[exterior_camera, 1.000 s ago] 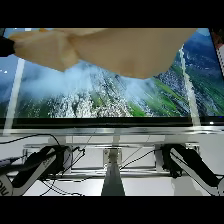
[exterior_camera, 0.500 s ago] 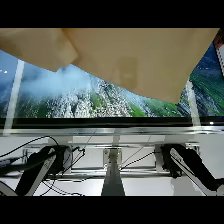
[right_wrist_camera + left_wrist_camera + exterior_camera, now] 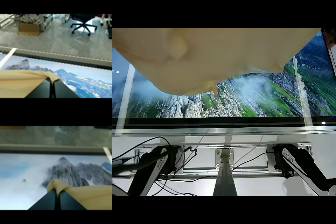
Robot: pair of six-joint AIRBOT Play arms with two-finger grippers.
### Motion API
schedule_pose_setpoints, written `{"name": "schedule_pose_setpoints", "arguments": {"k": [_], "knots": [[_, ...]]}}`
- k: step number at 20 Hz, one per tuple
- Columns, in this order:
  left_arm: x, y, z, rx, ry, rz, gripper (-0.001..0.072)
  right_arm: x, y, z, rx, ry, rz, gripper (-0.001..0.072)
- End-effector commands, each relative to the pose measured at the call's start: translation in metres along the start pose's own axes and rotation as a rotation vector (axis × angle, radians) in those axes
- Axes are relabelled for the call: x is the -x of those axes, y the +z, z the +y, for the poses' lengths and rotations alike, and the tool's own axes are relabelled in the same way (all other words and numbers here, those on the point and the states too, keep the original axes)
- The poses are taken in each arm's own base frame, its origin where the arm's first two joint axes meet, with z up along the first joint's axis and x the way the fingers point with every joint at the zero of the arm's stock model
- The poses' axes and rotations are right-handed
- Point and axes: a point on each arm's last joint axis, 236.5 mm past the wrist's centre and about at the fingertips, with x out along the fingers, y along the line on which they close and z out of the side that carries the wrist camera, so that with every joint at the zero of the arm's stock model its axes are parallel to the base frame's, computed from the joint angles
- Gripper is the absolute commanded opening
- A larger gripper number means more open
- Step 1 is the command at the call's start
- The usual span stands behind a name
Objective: Fold the clothes and pants, and hang the long-sleeved shirts on hangers.
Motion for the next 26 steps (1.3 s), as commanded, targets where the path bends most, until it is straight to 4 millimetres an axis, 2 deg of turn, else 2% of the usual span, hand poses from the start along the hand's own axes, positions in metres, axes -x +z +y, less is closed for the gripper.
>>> {"name": "schedule_pose_setpoints", "arguments": {"k": [1,3,5,9,11,12,14,16,18,19,21,22,24,26], "knots": [[0.028,0.064,0.009,-0.007,0.073,-0.266,0.0017,0.011,0.009,0.005,0.063,0.0,-0.03,0.0009],[0.063,0.1,0.011,-0.022,0.118,-0.43,0.0017,0.031,0.023,0.012,0.113,-0.006,-0.081,0.0009],[0.099,0.125,0.006,-0.036,0.141,-0.551,0.0017,0.055,0.037,0.023,0.126,-0.002,-0.134,0.0009],[0.147,0.14,-0.01,-0.067,0.149,-0.646,0.0017,0.107,0.065,0.041,0.16,-0.016,-0.263,0.001],[0.153,0.141,-0.012,-0.071,0.148,-0.655,0.0016,0.121,0.079,0.043,0.167,-0.034,-0.326,0.0009],[0.147,0.137,-0.011,-0.068,0.144,-0.634,0.0015,0.121,0.082,0.04,0.168,-0.044,-0.34,0.0009],[0.103,0.112,-0.007,-0.034,0.103,-0.492,0.0014,0.097,0.074,0.027,0.157,-0.058,-0.297,0.0008],[0.03,0.052,-0.004,0.064,0.016,-0.213,0.0015,0.044,0.039,0.006,0.095,-0.054,-0.156,0.0008],[-0.043,-0.031,-0.01,0.173,-0.108,0.111,0.0015,-0.022,-0.026,-0.016,-0.013,-0.03,0.062,0.0009],[-0.075,-0.074,-0.016,0.242,-0.173,0.261,0.0015,-0.055,-0.069,-0.025,-0.064,-0.014,0.198,0.0009],[-0.132,-0.147,-0.018,0.333,-0.231,0.472,0.0015,-0.105,-0.154,-0.037,-0.136,0.027,0.447,0.0009],[-0.158,-0.18,-0.02,0.364,-0.24,0.542,0.0015,-0.124,-0.19,-0.042,-0.168,0.041,0.543,0.0009],[-0.2,-0.23,-0.024,0.417,-0.241,0.618,0.0016,-0.156,-0.254,-0.053,-0.223,0.053,0.682,0.0009],[-0.231,-0.255,-0.038,0.503,-0.264,0.624,0.0016,-0.177,-0.297,-0.061,-0.259,0.051,0.755,0.001]]}}
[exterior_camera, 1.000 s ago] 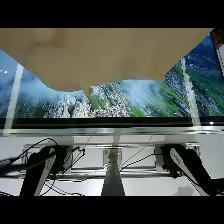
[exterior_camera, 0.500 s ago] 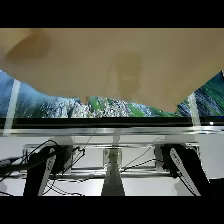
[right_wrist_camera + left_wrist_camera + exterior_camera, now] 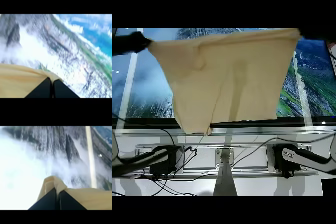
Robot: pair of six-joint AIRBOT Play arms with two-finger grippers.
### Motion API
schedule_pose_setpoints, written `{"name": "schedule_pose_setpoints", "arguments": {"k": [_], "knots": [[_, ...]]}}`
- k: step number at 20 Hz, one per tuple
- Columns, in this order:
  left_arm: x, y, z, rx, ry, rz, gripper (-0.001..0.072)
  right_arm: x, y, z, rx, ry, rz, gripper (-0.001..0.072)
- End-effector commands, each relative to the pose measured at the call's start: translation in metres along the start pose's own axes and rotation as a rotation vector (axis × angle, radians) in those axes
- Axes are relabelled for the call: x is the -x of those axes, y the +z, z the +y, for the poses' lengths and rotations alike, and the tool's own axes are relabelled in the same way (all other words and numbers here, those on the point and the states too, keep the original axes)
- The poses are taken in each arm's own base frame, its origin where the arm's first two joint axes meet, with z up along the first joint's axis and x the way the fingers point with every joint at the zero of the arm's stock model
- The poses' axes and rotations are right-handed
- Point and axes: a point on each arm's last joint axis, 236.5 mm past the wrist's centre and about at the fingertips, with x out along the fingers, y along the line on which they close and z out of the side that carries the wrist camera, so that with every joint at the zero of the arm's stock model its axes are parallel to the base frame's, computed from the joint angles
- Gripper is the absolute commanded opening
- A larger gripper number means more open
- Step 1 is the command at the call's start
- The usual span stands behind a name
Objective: Fold the clothes and pants, and hang the long-sleeved shirts on hangers.
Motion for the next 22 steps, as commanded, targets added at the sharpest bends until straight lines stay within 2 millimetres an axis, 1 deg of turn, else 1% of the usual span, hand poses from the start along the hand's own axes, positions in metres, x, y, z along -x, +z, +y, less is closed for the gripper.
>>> {"name": "schedule_pose_setpoints", "arguments": {"k": [1,3,5,7,10,14,17,19,20,21,22], "knots": [[-0.086,-0.03,0.006,0.145,-0.086,0.076,0.0016,-0.081,-0.056,-0.025,-0.086,0.025,0.195,0.0009],[-0.106,-0.025,0.0,0.144,-0.104,0.026,0.0016,-0.101,-0.063,-0.035,-0.103,0.015,0.203,0.001],[-0.117,-0.02,-0.003,0.094,-0.088,-0.014,0.0017,-0.109,-0.06,-0.041,-0.107,0.002,0.182,0.001],[-0.122,-0.017,-0.006,0.065,-0.078,-0.037,0.0017,-0.11,-0.053,-0.044,-0.106,-0.011,0.148,0.001],[-0.122,-0.015,-0.004,0.053,-0.071,-0.044,0.0017,-0.111,-0.048,-0.048,-0.099,-0.026,0.128,0.001],[-0.124,-0.023,0.012,-0.027,-0.01,-0.014,0.0017,-0.113,-0.047,-0.06,-0.069,-0.07,0.117,0.001],[-0.131,-0.026,0.016,-0.027,0.002,-0.012,0.0017,-0.123,-0.029,-0.072,-0.075,-0.103,0.027,0.0009],[-0.14,-0.034,0.013,-0.029,-0.003,0.004,0.0017,-0.132,-0.024,-0.08,-0.086,-0.119,-0.01,0.0009],[-0.145,-0.04,0.01,-0.031,-0.008,0.018,0.0016,-0.138,-0.028,-0.083,-0.086,-0.124,0.0,0.0009],[-0.148,-0.044,0.007,-0.035,-0.013,0.029,0.0017,-0.145,-0.038,-0.086,-0.082,-0.128,0.031,0.0009],[-0.15,-0.049,0.002,-0.041,-0.024,0.046,0.0016,-0.15,-0.053,-0.091,-0.064,-0.138,0.083,0.0009]]}}
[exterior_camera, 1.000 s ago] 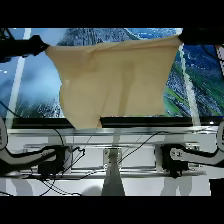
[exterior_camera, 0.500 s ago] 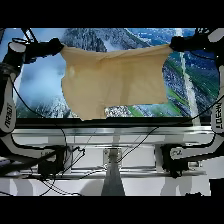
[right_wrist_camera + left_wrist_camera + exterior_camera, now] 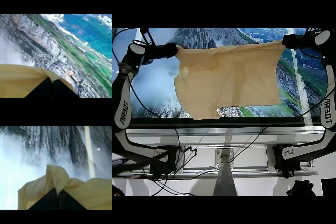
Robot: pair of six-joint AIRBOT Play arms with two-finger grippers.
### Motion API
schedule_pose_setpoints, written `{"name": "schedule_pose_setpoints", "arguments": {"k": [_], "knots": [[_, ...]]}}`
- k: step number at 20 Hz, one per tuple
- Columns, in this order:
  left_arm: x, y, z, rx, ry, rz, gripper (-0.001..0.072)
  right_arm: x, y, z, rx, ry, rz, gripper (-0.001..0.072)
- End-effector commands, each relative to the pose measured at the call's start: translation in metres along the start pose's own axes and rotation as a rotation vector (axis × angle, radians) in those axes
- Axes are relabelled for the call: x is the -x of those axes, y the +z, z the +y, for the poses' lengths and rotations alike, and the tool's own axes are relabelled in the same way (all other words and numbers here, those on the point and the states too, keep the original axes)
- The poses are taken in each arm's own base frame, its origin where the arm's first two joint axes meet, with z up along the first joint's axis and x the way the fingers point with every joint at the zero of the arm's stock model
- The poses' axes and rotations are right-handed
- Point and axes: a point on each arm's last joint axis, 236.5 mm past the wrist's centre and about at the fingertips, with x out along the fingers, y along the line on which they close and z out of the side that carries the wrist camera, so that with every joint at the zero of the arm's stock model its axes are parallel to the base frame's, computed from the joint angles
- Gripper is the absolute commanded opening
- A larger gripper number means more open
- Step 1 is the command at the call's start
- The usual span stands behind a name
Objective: Fold the clothes and pants, and hang the long-sleeved shirts on hangers.
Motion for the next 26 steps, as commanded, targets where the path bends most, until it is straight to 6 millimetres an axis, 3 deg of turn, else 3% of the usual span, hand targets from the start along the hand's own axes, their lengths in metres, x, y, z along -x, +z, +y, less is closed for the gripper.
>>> {"name": "schedule_pose_setpoints", "arguments": {"k": [1,3,5,8,11,14,16,17,20,22,23,24,25,26], "knots": [[-0.009,-0.018,-0.01,-0.036,-0.012,0.057,0.0016,-0.019,-0.026,-0.016,0.043,-0.044,0.086,0.0009],[-0.009,-0.044,-0.01,-0.114,-0.004,0.165,0.0016,-0.019,-0.053,-0.028,0.105,-0.081,0.199,0.0009],[0.0,-0.081,0.003,-0.223,0.033,0.328,0.0016,-0.012,-0.078,-0.037,0.145,-0.109,0.31,0.0008],[0.019,-0.127,0.029,-0.278,0.1,0.554,0.0016,0.0,-0.119,-0.03,0.128,-0.07,0.486,0.0009],[0.02,-0.152,0.024,-0.245,0.061,0.646,0.0017,0.002,-0.151,-0.028,0.108,-0.05,0.58,0.0009],[0.009,-0.157,0.008,-0.183,0.0,0.635,0.0041,-0.002,-0.169,-0.029,0.097,-0.046,0.609,0.0033],[0.005,-0.151,0.0,-0.154,-0.025,0.603,0.0424,-0.005,-0.158,-0.033,0.097,-0.071,0.563,0.0302],[0.004,-0.148,-0.002,-0.141,-0.033,0.588,0.0563,-0.006,-0.151,-0.036,0.089,-0.09,0.536,0.0334],[0.012,-0.123,-0.001,-0.153,-0.029,0.547,0.0574,0.001,-0.136,-0.053,0.146,-0.155,0.518,0.033],[0.031,-0.096,-0.001,-0.161,-0.03,0.51,0.0553,0.016,-0.139,-0.079,0.168,-0.224,0.569,0.0324],[0.044,-0.082,-0.001,-0.164,-0.027,0.487,0.0475,0.027,-0.149,-0.093,0.146,-0.244,0.615,0.0305],[0.059,-0.068,0.001,-0.164,-0.018,0.455,0.0342,0.04,-0.163,-0.109,0.098,-0.252,0.671,0.0304],[0.073,-0.055,0.005,-0.162,-0.005,0.421,0.012,0.053,-0.179,-0.122,0.037,-0.25,0.728,0.0305],[0.09,-0.042,0.009,-0.156,0.012,0.382,0.0016,0.069,-0.2,-0.133,-0.047,-0.233,0.792,0.0304]]}}
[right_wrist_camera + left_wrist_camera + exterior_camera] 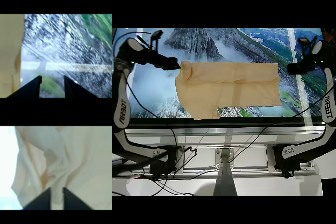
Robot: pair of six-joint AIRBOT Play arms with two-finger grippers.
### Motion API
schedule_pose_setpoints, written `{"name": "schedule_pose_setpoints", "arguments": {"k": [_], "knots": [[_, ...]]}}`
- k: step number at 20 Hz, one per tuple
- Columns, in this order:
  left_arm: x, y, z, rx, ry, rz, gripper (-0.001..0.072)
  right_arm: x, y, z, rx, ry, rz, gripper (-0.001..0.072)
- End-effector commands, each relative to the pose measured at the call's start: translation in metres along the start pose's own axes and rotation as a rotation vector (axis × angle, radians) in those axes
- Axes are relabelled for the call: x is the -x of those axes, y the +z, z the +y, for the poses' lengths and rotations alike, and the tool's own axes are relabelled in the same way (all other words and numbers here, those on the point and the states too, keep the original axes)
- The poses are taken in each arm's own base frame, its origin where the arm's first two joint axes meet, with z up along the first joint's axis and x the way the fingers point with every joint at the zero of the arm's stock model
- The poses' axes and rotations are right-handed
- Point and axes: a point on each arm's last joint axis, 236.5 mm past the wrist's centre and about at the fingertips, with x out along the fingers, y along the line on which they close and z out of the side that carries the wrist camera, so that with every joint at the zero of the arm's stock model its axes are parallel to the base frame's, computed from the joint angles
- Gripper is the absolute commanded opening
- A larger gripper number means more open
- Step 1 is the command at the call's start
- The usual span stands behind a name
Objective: Fold the clothes and pants, and hang the long-sleeved shirts on hangers.
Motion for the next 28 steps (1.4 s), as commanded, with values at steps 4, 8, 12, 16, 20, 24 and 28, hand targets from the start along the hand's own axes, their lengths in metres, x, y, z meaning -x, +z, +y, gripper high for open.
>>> {"name": "schedule_pose_setpoints", "arguments": {"k": [4,8,12,16,20,24,28], "knots": [[0.109,0.009,0.028,0.043,0.083,-0.15,0.0015,-0.01,-0.124,-0.01,-0.377,0.424,0.302,0.0305],[0.096,-0.054,0.048,0.158,0.107,0.052,0.0014,-0.021,-0.141,0.037,-0.461,0.742,0.26,0.031],[0.066,-0.12,0.039,0.223,0.067,0.202,0.0013,-0.035,-0.159,0.077,-0.403,0.824,0.283,0.0315],[0.068,-0.158,0.032,0.247,0.102,0.168,0.0014,-0.05,-0.147,0.084,-0.397,0.783,0.241,0.0315],[0.052,-0.207,0.018,0.289,0.07,0.251,0.0017,-0.054,-0.141,0.097,-0.352,0.759,0.235,0.0314],[0.032,-0.232,0.01,0.339,0.023,0.282,0.015,-0.051,-0.142,0.112,-0.28,0.775,0.252,0.0184],[0.017,-0.239,-0.018,0.382,-0.104,0.275,0.042,-0.048,-0.145,0.116,-0.245,0.79,0.26,0.0037]]}}
